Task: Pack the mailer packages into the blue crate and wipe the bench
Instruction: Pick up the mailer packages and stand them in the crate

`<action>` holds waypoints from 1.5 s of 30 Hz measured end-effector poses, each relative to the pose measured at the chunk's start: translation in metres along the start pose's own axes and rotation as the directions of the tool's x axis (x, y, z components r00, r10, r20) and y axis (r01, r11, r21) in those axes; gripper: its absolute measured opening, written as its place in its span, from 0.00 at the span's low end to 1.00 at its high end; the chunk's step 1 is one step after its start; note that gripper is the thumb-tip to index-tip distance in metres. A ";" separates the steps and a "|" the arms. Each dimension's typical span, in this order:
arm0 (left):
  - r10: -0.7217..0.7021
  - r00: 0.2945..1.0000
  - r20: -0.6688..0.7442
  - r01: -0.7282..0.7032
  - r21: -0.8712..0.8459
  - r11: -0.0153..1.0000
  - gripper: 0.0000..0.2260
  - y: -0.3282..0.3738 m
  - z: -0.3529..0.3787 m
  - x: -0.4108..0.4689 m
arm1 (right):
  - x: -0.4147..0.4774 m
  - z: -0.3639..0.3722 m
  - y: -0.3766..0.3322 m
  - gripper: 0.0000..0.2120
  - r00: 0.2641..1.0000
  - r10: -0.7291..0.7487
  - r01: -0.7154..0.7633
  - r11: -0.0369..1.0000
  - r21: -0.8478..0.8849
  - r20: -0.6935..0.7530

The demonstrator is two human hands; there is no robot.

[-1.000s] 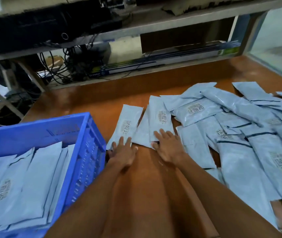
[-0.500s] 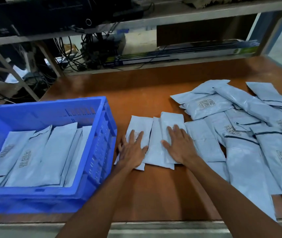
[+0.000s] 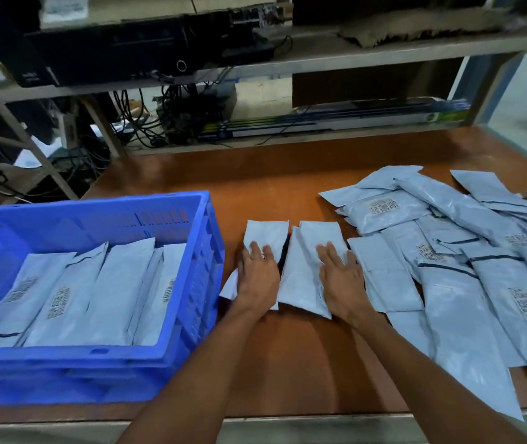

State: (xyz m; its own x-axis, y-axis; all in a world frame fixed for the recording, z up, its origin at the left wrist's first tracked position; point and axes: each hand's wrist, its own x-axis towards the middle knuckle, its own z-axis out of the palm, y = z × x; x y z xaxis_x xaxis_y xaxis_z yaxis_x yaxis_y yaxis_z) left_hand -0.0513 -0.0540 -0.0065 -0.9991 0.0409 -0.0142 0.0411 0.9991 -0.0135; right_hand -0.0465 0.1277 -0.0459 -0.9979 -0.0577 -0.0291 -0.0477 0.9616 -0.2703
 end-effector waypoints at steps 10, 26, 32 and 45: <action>-0.020 0.902 -0.431 -0.034 -0.118 0.992 0.24 -0.075 -0.200 -0.022 | 0.013 -0.164 -0.149 0.21 0.819 -0.165 0.304 0.937 0.171 -0.549; 0.089 0.990 0.106 -0.118 0.305 0.945 0.19 -0.454 -0.099 -0.061 | -0.034 -0.055 -0.376 0.16 0.977 -0.201 0.186 0.967 -0.175 -0.076; -0.040 0.860 0.509 -0.113 0.267 0.957 0.26 -0.469 -0.076 -0.050 | -0.009 -0.022 -0.358 0.30 0.888 0.039 0.107 0.951 -0.289 0.458; -0.227 0.773 0.592 0.082 0.262 0.962 0.42 -0.482 -0.080 -0.042 | -0.008 -0.027 -0.355 0.43 0.731 0.106 0.152 0.938 -0.313 0.674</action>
State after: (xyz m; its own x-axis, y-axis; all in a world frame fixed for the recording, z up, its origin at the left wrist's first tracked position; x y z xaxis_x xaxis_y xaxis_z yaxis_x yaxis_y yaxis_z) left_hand -0.0301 -0.5359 0.0804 -0.7739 -0.2037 -0.5996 -0.0393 0.9605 -0.2756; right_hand -0.0232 -0.2056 0.0759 -0.7056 -0.1206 -0.6983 -0.2097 0.9768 0.0432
